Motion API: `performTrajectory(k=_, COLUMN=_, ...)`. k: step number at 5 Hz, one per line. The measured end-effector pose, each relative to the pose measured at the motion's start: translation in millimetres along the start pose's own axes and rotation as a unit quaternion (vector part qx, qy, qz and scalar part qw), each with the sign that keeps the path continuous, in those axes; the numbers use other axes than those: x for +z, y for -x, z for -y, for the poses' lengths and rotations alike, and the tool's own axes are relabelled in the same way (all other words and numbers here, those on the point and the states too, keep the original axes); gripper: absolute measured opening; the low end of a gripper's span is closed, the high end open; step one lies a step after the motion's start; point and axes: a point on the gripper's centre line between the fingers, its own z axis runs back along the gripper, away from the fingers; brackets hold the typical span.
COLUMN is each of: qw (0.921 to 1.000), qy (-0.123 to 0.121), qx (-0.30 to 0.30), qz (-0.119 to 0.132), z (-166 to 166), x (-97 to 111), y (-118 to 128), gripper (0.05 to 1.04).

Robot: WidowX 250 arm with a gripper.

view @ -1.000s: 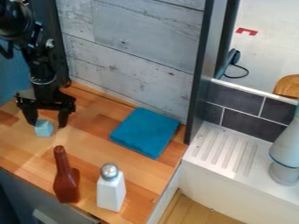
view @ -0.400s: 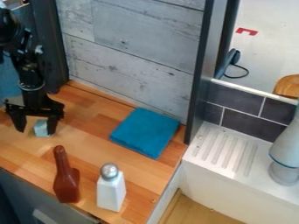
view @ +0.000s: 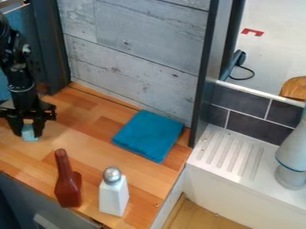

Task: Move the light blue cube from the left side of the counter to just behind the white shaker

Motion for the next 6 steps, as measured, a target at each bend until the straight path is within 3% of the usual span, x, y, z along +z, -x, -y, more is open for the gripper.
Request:
performTrajectory(k=1, qw=0.9998, qy=0.016, qx=0.009, qz=0.001, z=-10.3, x=14.9, y=3.7, gripper=0.532)
performTrajectory(k=3, qw=0.9977, qy=0.063, qx=0.006, qz=0.024, z=-5.3, x=75.1, y=28.0, gripper=0.532)
performTrajectory(k=4, qw=0.9954, qy=0.082, qx=-0.036, qz=0.034, z=25.9, x=105.1, y=49.3, gripper=0.532)
performTrajectory(k=5, qw=0.9916, qy=0.084, qx=-0.088, qz=0.043, z=65.8, x=117.2, y=71.8, gripper=0.532)
performTrajectory(k=6, qw=0.9869, qy=0.086, qx=-0.129, qz=0.044, z=95.2, x=111.6, y=89.1, gripper=0.532)
